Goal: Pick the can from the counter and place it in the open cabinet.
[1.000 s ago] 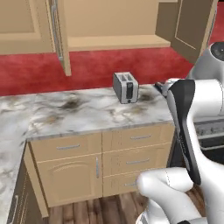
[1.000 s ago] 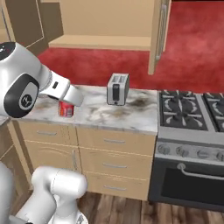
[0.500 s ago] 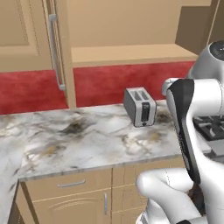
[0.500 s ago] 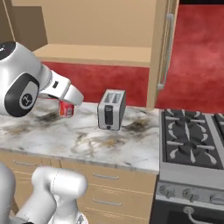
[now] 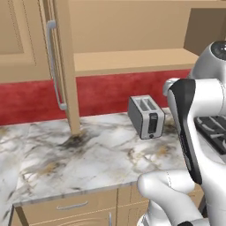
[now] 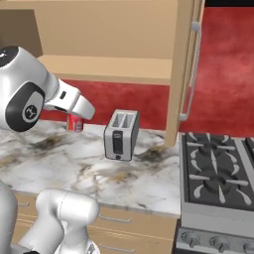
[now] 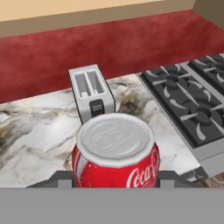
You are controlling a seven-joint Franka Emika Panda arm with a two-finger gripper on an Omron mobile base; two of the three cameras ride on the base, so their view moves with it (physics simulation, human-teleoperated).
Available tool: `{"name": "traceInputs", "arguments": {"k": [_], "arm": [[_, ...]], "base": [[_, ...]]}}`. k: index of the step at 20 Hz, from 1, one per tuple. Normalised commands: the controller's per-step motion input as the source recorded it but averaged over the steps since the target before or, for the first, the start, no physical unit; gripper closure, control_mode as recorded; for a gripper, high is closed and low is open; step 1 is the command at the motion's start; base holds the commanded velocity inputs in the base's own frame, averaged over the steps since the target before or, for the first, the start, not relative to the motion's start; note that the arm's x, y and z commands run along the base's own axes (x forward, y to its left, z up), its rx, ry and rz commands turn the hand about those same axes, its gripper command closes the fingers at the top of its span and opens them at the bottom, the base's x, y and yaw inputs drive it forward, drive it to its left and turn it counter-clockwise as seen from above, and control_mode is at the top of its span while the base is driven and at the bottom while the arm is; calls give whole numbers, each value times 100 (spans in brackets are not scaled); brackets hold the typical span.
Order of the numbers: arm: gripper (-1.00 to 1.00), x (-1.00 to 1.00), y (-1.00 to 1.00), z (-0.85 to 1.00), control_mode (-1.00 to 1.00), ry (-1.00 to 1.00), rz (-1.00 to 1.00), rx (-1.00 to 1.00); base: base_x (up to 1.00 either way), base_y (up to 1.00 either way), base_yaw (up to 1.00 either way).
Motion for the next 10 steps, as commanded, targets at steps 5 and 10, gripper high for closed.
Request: {"name": "traceInputs", "arguments": {"k": [5,10], "arm": [[100,0,0,0,100,0,0,0],[100,0,0,0,100,0,0,0]], "base": [[34,2,-19],[9,4,-16]]}}
